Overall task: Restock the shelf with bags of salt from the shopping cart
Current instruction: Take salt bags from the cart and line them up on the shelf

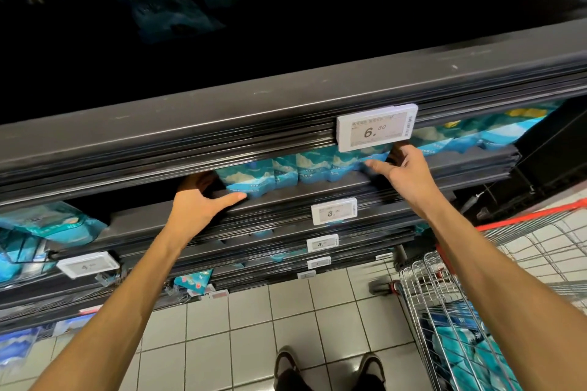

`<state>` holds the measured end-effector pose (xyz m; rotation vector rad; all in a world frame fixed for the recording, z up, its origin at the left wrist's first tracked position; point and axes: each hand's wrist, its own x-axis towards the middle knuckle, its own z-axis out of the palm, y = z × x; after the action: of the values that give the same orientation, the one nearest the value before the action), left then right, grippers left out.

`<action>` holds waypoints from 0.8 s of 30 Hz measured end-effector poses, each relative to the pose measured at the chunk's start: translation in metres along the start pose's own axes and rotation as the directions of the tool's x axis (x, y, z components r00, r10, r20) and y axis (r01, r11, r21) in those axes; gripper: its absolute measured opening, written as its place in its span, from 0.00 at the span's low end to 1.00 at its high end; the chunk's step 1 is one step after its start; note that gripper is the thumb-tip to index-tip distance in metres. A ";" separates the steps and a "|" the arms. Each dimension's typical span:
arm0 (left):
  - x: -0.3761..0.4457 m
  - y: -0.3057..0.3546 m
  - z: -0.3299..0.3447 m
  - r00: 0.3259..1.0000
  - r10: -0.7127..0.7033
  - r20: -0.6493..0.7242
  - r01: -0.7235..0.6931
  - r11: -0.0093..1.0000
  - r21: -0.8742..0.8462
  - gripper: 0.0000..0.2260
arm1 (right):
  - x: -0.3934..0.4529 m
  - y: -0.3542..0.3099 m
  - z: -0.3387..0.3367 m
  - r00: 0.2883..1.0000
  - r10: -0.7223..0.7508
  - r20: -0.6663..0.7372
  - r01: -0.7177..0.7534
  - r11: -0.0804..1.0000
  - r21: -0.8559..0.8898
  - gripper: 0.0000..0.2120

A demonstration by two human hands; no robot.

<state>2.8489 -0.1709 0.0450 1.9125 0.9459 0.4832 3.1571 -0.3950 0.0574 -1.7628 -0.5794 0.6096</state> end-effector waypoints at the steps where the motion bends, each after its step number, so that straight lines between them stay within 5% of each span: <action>1: -0.009 -0.002 0.002 0.997 0.040 -0.063 -0.040 0.999 0.001 0.24 | -0.003 0.000 -0.001 1.000 0.013 -0.012 -0.013 1.000 0.006 0.17; 4: -0.048 -0.009 0.006 0.910 0.172 -0.378 -0.176 0.984 0.024 0.14 | -0.022 0.000 -0.008 0.999 -0.002 -0.045 0.001 1.000 -0.024 0.21; 8: -0.097 -0.012 0.019 0.838 0.340 -0.427 -0.348 0.936 0.062 0.05 | -0.083 0.008 -0.038 0.995 -0.058 -0.080 0.054 0.997 -0.053 0.22; 15: -0.140 0.055 0.133 0.963 0.258 0.077 -0.243 0.956 -0.165 0.03 | -0.238 0.048 -0.117 0.903 0.040 -0.428 -0.044 0.999 0.001 0.10; 18: -0.150 0.107 0.205 0.895 0.268 0.356 -0.190 0.952 -0.238 0.08 | -0.293 0.080 -0.166 0.787 0.155 -0.597 -0.139 0.988 0.072 0.09; 24: -0.188 0.210 0.382 0.625 0.192 0.756 0.017 0.966 -0.260 0.09 | -0.343 0.163 -0.273 0.495 0.401 -0.771 -0.282 0.913 0.294 0.08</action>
<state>3.0694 -0.5915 0.0433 1.6769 0.1893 -0.2021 3.0955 -0.8557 0.0034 -1.8061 0.4911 0.0102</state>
